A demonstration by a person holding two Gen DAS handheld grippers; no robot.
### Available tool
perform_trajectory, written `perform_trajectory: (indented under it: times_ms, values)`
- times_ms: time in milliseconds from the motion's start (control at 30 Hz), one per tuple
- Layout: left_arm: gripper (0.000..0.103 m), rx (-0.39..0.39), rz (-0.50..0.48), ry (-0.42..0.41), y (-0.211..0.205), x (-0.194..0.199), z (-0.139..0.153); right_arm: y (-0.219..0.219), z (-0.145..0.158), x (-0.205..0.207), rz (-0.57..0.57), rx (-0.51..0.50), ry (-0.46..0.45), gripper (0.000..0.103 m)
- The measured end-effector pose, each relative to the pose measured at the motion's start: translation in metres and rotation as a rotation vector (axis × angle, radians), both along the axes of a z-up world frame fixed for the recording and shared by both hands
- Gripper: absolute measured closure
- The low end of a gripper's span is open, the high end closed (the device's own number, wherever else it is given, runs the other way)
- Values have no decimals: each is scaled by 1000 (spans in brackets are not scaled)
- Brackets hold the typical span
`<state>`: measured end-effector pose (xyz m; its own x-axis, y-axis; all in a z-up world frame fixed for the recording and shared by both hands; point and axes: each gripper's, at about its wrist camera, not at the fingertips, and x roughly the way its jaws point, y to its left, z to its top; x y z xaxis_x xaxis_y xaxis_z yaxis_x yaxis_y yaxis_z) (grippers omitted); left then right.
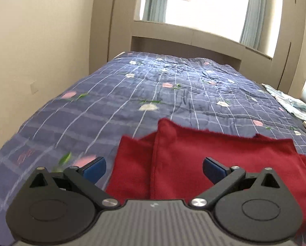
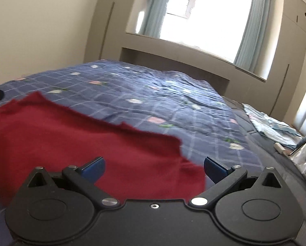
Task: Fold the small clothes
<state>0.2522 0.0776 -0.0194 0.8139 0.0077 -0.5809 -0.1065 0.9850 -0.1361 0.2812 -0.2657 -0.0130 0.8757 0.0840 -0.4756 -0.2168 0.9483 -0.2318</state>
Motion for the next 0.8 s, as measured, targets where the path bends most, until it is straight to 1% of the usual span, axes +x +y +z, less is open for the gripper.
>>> perform_trajectory:
  times_ms: [100,167,233,333,433,567,667,800]
  values:
    - [0,-35,29,-6,3,-29,-8,15,-6,-27,4,-2,1,1]
    - [0,-44,49,-9,3,-43,-12,22,-10,-40,-18,-12,-8,1]
    - [0,-48,65,9,3,-53,-16,24,-15,-48,-35,-18,-1,1]
    - [0,-75,78,20,2,-67,-21,20,-23,-59,-84,-22,9,1]
    - [0,-95,89,35,-2,-75,-24,11,-32,-64,-158,-7,54,1]
    - [0,-89,103,40,-8,-82,-29,-4,-43,-78,-227,75,74,1]
    - [0,-108,109,49,-11,-85,-33,-8,-44,-91,-245,108,62,1]
    - [0,-133,110,58,-11,-86,-41,-6,-41,-107,-241,101,47,1]
